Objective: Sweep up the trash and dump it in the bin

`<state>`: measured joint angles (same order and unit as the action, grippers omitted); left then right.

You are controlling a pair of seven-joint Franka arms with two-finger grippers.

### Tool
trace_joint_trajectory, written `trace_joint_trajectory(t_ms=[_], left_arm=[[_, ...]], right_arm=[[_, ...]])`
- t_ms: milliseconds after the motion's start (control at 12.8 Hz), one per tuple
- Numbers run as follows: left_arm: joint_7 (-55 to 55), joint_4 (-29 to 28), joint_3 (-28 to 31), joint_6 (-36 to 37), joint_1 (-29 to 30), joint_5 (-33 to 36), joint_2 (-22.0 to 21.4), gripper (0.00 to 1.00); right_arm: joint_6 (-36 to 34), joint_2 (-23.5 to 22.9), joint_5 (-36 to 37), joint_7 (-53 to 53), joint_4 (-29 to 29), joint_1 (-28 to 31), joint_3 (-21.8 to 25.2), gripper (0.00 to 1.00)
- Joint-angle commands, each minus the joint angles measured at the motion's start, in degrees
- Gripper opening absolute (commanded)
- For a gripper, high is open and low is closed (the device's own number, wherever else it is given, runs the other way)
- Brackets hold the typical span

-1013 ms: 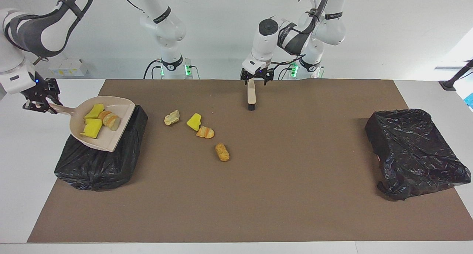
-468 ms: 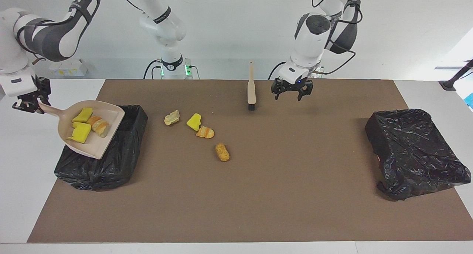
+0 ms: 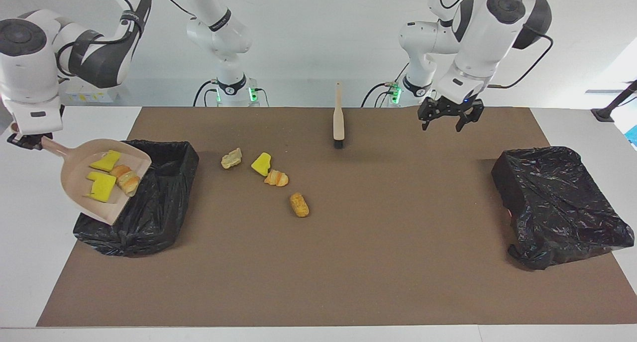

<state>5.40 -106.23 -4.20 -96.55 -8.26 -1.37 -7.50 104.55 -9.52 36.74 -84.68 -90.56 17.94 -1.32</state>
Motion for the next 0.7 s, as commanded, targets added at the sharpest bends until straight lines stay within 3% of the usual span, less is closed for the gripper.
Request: trace_joint_trajectory(t_ms=[0, 234, 624], left_arm=[[-3.98, 5.66, -0.46, 6.10, 4.20, 0.93, -0.32, 1.00], [-5.39, 10.77, -0.28, 9.27, 6.23, 1.10, 0.82, 1.00], [-5.40, 11.92, -0.28, 10.24, 6.68, 1.19, 1.18, 1.00]], right_arm=[[-0.48, 2.40, 5.17, 4.15, -2.69, -1.23, -0.44, 0.00], [-1.44, 4.25, 10.53, 9.43, -5.58, -3.34, -0.52, 0.00], [-5.75, 4.60, 19.14, 11.03, -5.51, -7.12, -0.52, 0.00]])
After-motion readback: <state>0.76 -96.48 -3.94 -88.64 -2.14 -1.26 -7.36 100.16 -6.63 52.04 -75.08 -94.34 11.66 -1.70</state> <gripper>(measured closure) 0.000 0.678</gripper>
